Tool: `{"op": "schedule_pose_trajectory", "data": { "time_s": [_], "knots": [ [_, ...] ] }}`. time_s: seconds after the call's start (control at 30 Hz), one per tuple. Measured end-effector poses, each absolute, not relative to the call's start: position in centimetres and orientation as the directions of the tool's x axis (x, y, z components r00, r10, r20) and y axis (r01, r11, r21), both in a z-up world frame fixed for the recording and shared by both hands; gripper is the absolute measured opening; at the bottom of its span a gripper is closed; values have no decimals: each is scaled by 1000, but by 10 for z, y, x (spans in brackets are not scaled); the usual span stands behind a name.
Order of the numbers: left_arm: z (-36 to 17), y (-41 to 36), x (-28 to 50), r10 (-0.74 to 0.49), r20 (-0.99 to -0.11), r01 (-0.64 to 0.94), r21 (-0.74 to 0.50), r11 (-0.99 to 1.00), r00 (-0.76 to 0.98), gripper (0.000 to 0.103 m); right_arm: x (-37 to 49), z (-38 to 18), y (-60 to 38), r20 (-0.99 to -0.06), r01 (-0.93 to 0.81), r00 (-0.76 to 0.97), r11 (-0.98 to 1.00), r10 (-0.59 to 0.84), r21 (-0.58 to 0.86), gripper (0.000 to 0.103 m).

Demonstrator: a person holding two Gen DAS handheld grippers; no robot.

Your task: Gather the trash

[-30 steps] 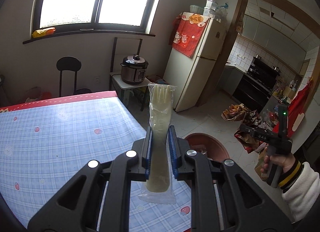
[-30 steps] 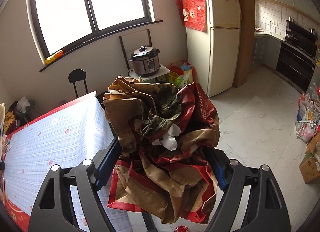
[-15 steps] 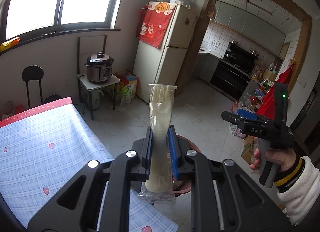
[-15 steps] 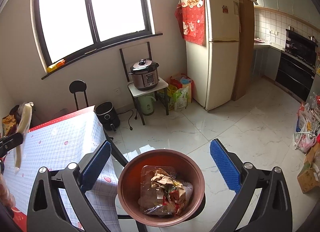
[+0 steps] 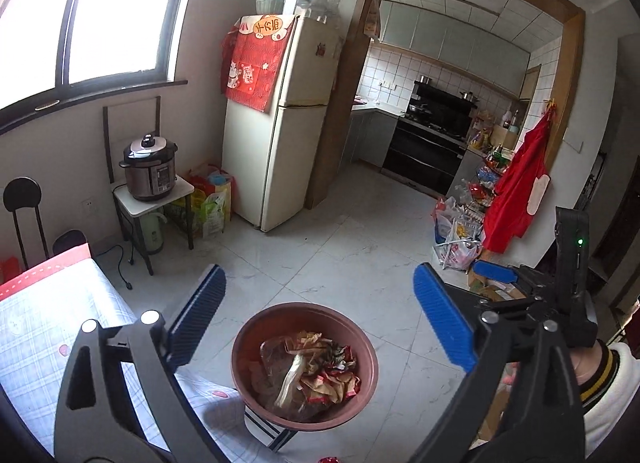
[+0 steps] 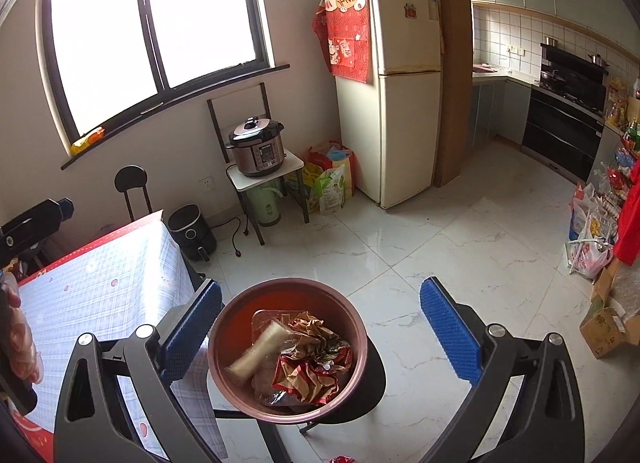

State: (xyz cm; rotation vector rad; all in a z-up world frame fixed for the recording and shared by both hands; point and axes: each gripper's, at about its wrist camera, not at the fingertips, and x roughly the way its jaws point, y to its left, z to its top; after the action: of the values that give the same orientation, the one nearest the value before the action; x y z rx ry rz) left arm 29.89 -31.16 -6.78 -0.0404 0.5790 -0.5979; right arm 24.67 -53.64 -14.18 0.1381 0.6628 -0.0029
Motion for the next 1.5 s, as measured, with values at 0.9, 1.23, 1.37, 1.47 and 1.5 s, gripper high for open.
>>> {"op": "schedule_pose_trajectory", "data": {
  "time_s": [0.9,1.23,1.37,1.47,1.5],
  "knots": [
    [-19,-132,192,-309,-525,314,-83,946,793,97,157,-53,-403,-543,-15,839,1000,27,26,98],
    [1,-95,162,-295,-494,309,-55,949,818,97,137,-38,-368,-524,-14,852,1000,24,22,98],
    [5,-84,156,-287,-477,295,-58,954,831,97,133,-33,-358,-510,-6,860,1000,16,21,98],
    [6,-79,152,-287,-470,293,-63,954,834,97,130,-31,-354,-504,0,863,1000,8,16,98],
    [7,-77,151,-288,-468,293,-65,954,835,97,129,-30,-353,-504,2,864,1000,6,16,98]
  ]
}}
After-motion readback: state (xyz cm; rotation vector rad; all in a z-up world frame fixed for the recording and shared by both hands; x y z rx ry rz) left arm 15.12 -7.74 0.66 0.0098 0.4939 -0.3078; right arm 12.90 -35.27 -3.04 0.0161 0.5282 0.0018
